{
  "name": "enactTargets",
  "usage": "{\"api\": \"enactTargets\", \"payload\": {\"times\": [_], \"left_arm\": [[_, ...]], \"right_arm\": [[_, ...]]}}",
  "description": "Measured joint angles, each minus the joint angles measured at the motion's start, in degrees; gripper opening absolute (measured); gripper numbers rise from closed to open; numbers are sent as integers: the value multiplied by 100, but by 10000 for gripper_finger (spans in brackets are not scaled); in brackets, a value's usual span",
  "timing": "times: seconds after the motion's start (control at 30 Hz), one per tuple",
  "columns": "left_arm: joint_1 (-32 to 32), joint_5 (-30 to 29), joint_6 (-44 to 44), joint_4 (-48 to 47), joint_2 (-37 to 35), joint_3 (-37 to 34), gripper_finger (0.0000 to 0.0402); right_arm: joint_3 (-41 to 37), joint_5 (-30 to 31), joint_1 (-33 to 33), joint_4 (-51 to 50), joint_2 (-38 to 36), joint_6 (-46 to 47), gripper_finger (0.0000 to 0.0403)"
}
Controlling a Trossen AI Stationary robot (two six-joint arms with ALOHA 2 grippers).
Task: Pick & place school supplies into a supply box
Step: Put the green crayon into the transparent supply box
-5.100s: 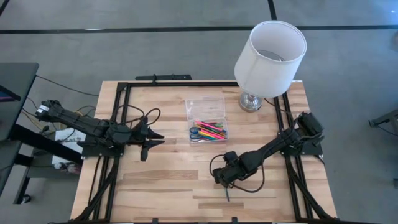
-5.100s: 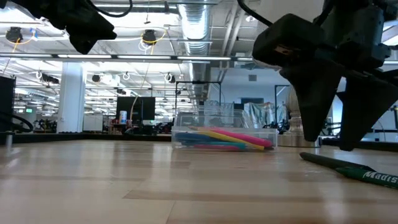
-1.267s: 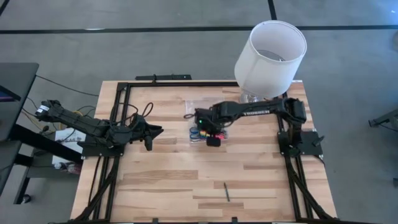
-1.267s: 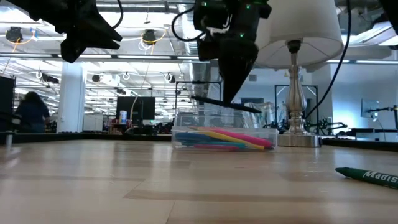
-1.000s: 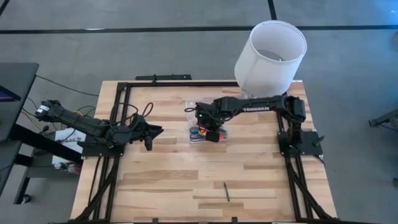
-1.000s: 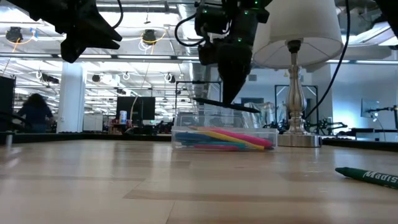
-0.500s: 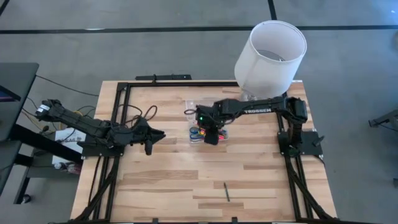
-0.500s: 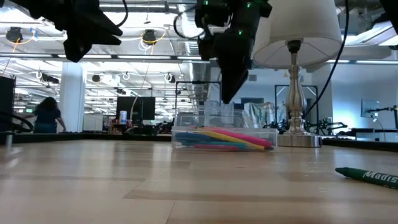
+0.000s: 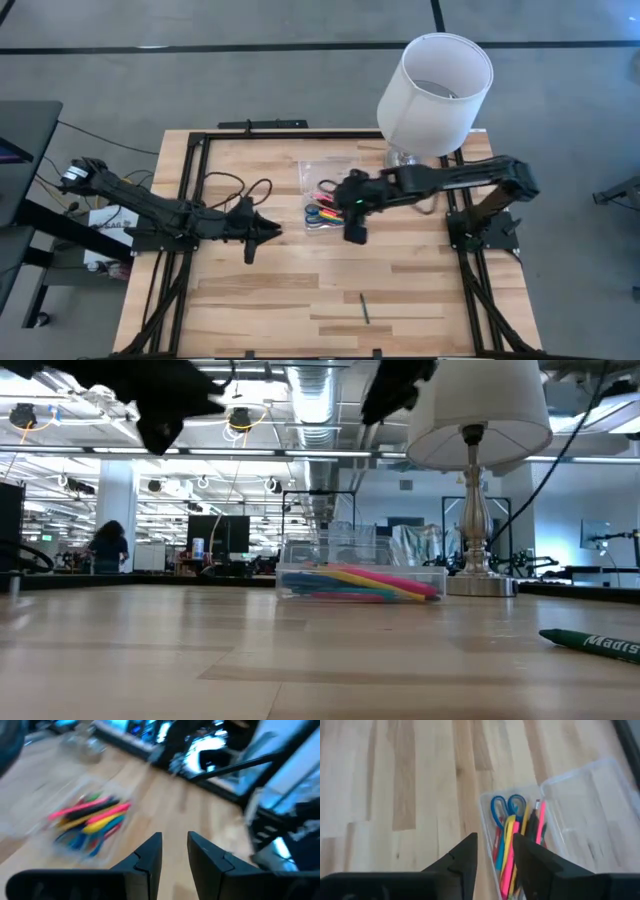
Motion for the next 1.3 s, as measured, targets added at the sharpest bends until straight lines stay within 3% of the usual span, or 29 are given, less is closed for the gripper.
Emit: {"api": "enactTargets", "payload": {"times": [0.23, 0.5, 0.63, 0.8, 0.97, 1.1, 1.3], "left_arm": [[0, 436, 697, 1821, 893, 50, 86], [107, 1581, 1406, 1860, 2280, 1120, 86], [284, 2224, 1892, 1179, 3029, 2104, 86], [479, 3037, 2579, -385, 4015, 3615, 86], [544, 3361, 3522, -1890, 4914, 5039, 86], [676, 3691, 4129, -2512, 5441, 5822, 86], [793, 3712, 4831, -2930, 6122, 6485, 86]], "right_arm": [[-1328, 162, 45, 479, -1487, 690, 112], [-3023, 421, 466, 1764, -3094, 1455, 113], [-3584, 761, 810, 2103, -3660, 1789, 113], [-3970, 950, 1213, 2076, -4058, 2239, 113], [-4188, 1368, 1685, 2090, -4226, 2458, 113], [-4267, 1875, 2042, 2095, -4327, 2517, 113], [-4267, 2586, 2519, 2077, -4521, 2335, 113]]}}
